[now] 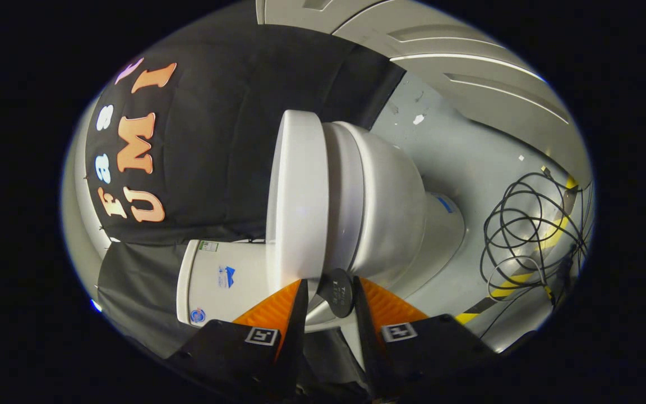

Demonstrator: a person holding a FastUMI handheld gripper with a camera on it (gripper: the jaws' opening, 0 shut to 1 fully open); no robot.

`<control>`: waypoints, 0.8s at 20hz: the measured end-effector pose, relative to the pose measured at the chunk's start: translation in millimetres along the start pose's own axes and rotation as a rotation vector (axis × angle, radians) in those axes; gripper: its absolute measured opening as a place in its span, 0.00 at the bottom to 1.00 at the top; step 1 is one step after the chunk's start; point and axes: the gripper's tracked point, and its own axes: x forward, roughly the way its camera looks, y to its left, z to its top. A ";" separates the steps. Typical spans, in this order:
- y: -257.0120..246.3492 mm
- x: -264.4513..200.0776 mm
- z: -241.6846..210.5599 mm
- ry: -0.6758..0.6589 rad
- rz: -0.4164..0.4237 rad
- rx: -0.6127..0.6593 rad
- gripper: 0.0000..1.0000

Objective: Open the toilet lid.

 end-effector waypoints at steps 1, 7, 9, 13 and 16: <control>3.1 -3.6 2.2 0.002 0.008 0.012 0.36; 11.2 -8.1 6.2 -0.018 0.061 0.034 0.13; 10.2 -10.4 6.8 -0.020 0.067 0.022 0.08; 9.8 -8.9 7.6 -0.011 0.053 0.161 0.09; 10.1 -9.6 4.7 0.000 0.070 0.220 0.08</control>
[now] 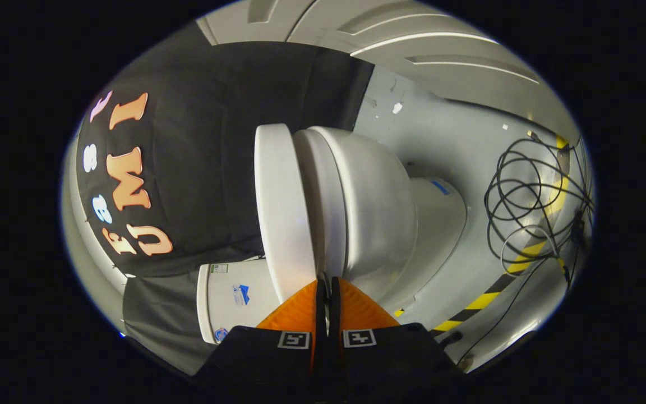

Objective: Open the toilet lid.

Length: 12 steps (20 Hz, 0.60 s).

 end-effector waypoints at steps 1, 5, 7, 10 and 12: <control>-1.3 -0.1 -0.3 -0.007 0.000 -0.020 0.08; 0.3 -1.3 0.1 0.002 -0.009 0.001 0.08; -1.5 0.9 0.5 -0.001 -0.008 0.004 0.08; -1.7 1.0 0.1 -0.010 -0.020 -0.041 0.08; 0.5 1.3 1.6 -0.020 -0.033 -0.076 0.08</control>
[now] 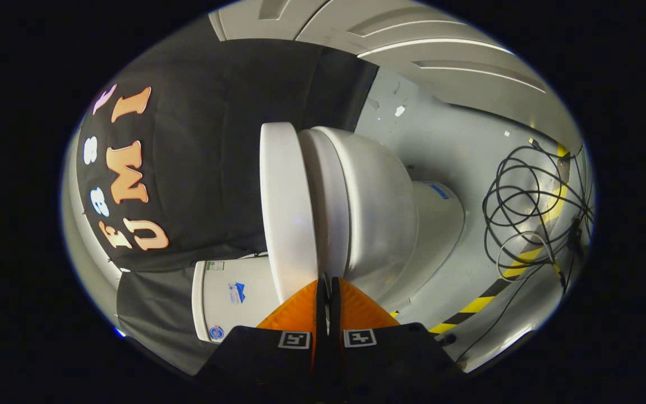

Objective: Open the toilet lid.

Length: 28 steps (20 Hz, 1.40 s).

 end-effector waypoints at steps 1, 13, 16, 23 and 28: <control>1.8 -0.5 0.2 -0.004 -0.011 -0.030 0.08; 79.5 -13.1 11.2 -0.171 -0.132 -0.504 0.08; 115.8 -18.8 1.1 -0.207 -0.166 -0.670 0.08; 163.4 -27.2 -12.3 -0.270 -0.257 -0.781 0.08; 203.0 -31.4 -33.4 -0.324 -0.285 -0.905 0.08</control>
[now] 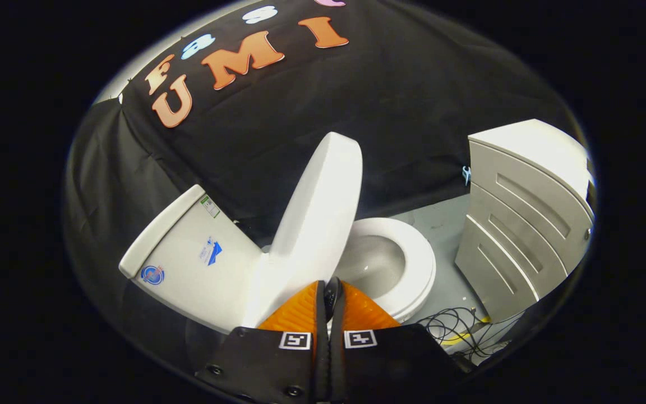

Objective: Open the toilet lid.

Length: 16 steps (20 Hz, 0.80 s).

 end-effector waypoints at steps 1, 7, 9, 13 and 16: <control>4.6 -0.1 1.8 -0.007 -0.012 -0.023 0.08; 49.2 -11.0 14.1 -0.052 -0.043 -0.186 0.08; 66.4 -13.9 19.5 -0.063 -0.046 -0.223 0.08; 100.3 -19.3 22.6 -0.076 -0.047 -0.334 0.08; 126.4 -20.9 24.4 -0.083 -0.048 -0.395 0.08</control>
